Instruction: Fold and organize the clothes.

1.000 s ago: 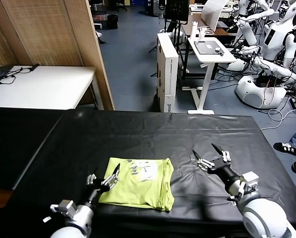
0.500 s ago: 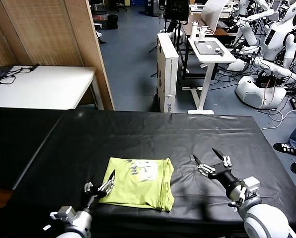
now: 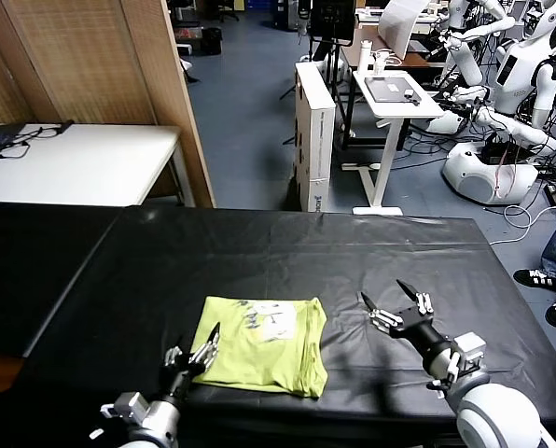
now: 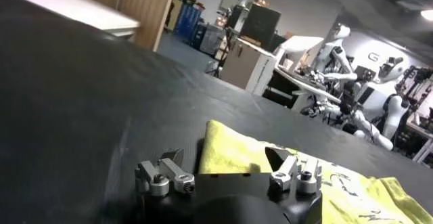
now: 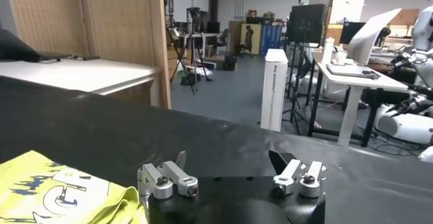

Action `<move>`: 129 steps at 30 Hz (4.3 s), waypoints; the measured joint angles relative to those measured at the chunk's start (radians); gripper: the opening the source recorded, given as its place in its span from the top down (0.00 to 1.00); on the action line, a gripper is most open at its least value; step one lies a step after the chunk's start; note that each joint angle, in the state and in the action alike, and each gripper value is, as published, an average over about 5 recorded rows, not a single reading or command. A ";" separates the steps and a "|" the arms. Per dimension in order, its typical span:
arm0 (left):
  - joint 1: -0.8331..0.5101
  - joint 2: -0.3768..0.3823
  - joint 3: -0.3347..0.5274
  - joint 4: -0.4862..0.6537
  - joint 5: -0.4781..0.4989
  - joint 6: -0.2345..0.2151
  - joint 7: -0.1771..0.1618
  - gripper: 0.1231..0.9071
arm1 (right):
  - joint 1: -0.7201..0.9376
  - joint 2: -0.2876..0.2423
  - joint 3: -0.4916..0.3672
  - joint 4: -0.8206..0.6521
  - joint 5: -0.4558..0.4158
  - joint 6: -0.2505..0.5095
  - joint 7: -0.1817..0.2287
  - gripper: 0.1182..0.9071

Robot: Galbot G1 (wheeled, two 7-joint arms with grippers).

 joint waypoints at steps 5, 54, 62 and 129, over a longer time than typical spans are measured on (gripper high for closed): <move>0.002 -0.004 0.002 -0.007 -0.009 0.003 0.000 0.86 | 0.001 0.006 -0.008 -0.003 -0.011 0.000 0.000 0.00; -0.028 0.096 0.143 -0.264 -0.066 0.210 -0.181 0.96 | 0.027 0.084 -0.118 -0.061 -0.090 -0.019 -0.002 0.00; -0.063 0.000 0.266 -0.129 0.002 0.203 -0.165 0.81 | 0.046 0.076 -0.154 -0.051 -0.032 -0.055 -0.029 0.00; 0.019 0.116 0.100 -0.274 0.142 0.053 -0.111 0.00 | 0.201 0.079 -0.201 -0.118 -0.163 -0.340 0.067 0.93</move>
